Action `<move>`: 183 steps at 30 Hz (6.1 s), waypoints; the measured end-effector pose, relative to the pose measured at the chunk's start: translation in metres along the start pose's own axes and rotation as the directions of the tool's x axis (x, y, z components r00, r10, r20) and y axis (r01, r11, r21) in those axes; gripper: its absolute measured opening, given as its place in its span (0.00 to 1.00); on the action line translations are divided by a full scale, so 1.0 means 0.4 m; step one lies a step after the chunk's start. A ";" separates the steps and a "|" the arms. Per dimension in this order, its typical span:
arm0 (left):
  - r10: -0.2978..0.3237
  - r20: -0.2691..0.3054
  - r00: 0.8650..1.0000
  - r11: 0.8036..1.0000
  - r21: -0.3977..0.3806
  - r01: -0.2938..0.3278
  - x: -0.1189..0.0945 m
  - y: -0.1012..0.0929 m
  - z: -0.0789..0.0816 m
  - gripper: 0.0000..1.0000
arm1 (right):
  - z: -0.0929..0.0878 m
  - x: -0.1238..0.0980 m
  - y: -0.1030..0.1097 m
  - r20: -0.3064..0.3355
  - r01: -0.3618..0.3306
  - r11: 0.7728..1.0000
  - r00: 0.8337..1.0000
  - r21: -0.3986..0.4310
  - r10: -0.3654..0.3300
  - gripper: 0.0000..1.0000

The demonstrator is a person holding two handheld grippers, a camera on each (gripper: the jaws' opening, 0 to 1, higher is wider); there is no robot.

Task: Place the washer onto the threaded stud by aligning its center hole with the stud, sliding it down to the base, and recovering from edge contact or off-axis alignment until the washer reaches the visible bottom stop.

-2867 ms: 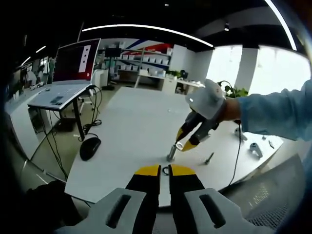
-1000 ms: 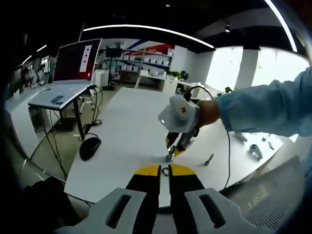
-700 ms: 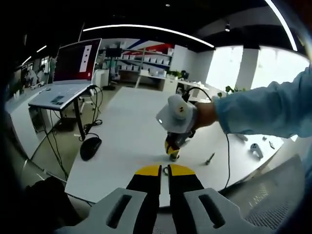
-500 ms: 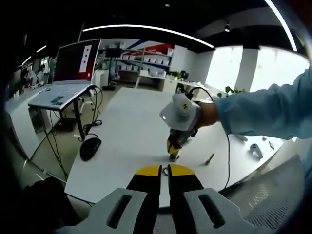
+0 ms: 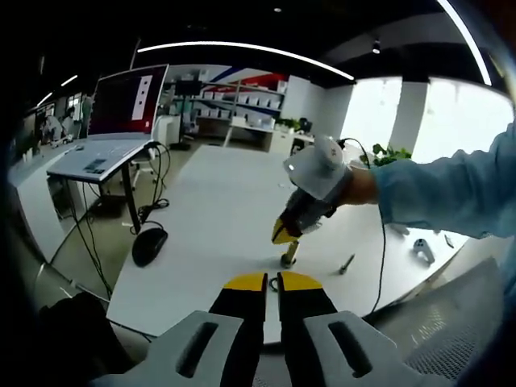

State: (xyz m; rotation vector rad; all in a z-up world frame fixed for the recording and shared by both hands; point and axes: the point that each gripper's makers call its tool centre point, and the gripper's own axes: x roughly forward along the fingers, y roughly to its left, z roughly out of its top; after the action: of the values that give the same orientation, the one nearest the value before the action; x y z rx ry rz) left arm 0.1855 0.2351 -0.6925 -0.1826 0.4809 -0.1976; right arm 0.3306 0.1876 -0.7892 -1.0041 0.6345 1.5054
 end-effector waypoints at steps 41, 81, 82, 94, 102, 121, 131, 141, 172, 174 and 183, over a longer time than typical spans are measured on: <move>-0.006 -0.007 1.000 1.000 0.005 0.006 -0.001 -0.002 -0.004 0.03 | -0.045 0.038 0.156 -0.116 -0.132 0.986 0.986 -0.101 0.120 0.29; -0.003 0.014 1.000 1.000 -0.008 0.003 -0.003 -0.001 0.004 0.02 | -0.180 0.133 0.191 -0.438 -0.308 0.912 0.883 -0.272 0.168 0.47; -0.002 0.012 1.000 1.000 -0.008 0.003 -0.002 -0.001 0.003 0.02 | -0.180 0.132 0.192 -0.442 -0.310 0.910 0.882 -0.274 0.167 0.47; -0.002 0.018 1.000 1.000 -0.011 0.003 -0.003 0.000 0.006 0.02 | -0.161 0.142 0.161 -0.394 -0.247 0.958 0.902 -0.146 0.173 0.34; -0.002 0.017 1.000 1.000 -0.010 0.002 -0.003 0.001 0.006 0.02 | -0.138 0.159 0.158 -0.338 -0.196 0.980 0.925 -0.035 0.173 0.36; -0.001 0.021 1.000 1.000 -0.012 0.001 -0.003 0.001 0.008 0.02 | -0.122 0.174 0.141 -0.267 -0.162 0.987 0.952 -0.020 0.151 0.24; -0.001 0.020 1.000 1.000 -0.012 0.001 -0.003 0.001 0.007 0.02 | -0.126 0.163 0.145 -0.228 -0.151 0.989 0.963 -0.005 0.145 0.23; 0.000 0.013 1.000 1.000 -0.010 0.001 -0.002 0.001 0.005 0.02 | -0.099 0.120 0.140 -0.188 -0.133 0.991 0.974 -0.001 0.130 0.23; -0.002 0.000 1.000 1.000 -0.007 0.002 -0.001 -0.001 -0.001 0.02 | -0.096 -0.064 0.056 -0.188 -0.011 1.000 0.982 -0.029 0.005 0.23; -0.002 0.000 1.000 1.000 -0.007 0.002 -0.002 -0.001 0.000 0.02 | -0.104 -0.064 0.044 -0.201 -0.005 0.999 0.980 -0.032 -0.001 0.23; -0.002 0.002 1.000 1.000 -0.009 0.002 -0.002 0.000 0.001 0.02 | -0.127 -0.053 0.015 -0.226 -0.006 1.000 0.974 0.010 0.008 0.23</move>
State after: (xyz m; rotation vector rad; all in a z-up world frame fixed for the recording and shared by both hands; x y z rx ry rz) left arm 0.1850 0.2352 -0.6920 -0.1919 0.4798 -0.1968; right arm 0.3366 0.1331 -0.7967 -1.1771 0.8061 1.4033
